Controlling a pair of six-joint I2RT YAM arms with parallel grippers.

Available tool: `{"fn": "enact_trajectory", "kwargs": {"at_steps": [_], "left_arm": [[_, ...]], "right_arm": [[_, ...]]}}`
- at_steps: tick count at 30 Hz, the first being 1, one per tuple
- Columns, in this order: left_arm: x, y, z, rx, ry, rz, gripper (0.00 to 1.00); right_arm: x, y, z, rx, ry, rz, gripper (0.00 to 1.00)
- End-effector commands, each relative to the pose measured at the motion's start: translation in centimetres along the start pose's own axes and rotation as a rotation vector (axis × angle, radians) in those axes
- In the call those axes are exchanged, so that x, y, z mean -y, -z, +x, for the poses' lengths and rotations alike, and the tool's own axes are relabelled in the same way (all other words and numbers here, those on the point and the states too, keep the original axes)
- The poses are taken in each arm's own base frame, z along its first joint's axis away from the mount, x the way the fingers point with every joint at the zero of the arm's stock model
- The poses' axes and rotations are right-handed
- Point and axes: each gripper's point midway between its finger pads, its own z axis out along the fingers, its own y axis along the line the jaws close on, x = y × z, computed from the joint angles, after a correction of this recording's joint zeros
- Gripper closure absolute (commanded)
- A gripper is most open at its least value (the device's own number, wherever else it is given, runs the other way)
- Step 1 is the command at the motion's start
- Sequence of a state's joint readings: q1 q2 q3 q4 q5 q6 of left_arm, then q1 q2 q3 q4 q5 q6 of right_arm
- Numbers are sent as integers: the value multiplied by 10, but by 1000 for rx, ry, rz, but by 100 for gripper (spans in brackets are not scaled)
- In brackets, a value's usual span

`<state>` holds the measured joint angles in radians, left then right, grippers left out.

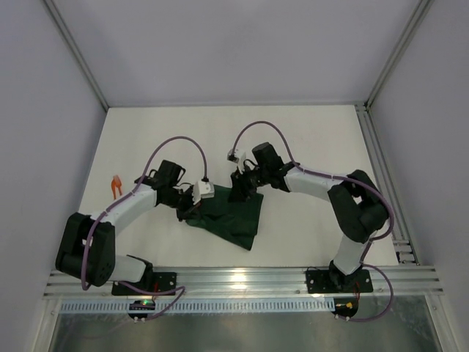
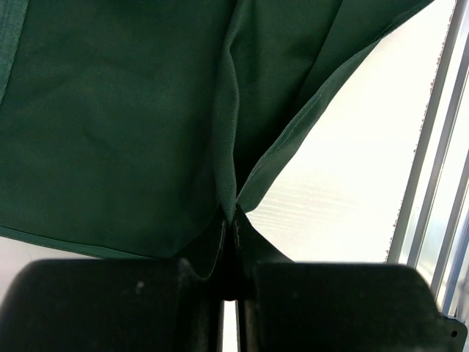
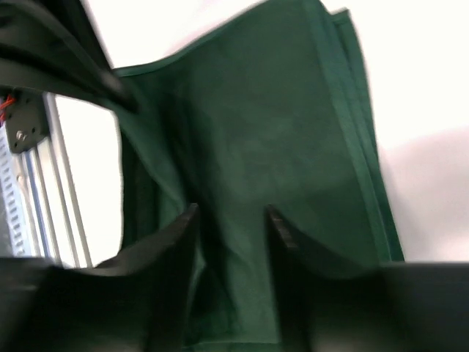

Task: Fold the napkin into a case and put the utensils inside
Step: Fold the lower triangle-folded napkin at the center of the board.

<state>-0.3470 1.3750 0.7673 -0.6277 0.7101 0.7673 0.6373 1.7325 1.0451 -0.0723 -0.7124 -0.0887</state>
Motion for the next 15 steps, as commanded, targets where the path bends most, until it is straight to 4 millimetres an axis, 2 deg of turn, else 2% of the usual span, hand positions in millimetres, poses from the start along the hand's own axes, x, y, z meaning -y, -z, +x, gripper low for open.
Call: {"fn": "enact_trajectory", "kwargs": {"at_steps": [1,2,3,6,11,15], "left_arm": [[1,5,-14,34,-35,14,100],[2,6,-14,34,-37,16,100],[4,6,-14,32,-34,22,100],[7,7,-18,50,-25,37,100],[-7,5,-27,67,14,13,100],[-19,0,-27,66,86,13,100]], "right_arm": [[27,-16,-3,16,-87,56,60],[29,-19,-4,15,-118,62,69],[34,-22,-2,9,-137,75,83],[42,-31,21,-37,-189,84,96],[47,-42,58,-88,-240,79,96],[46,-46,74,-120,-264,63,96]]}}
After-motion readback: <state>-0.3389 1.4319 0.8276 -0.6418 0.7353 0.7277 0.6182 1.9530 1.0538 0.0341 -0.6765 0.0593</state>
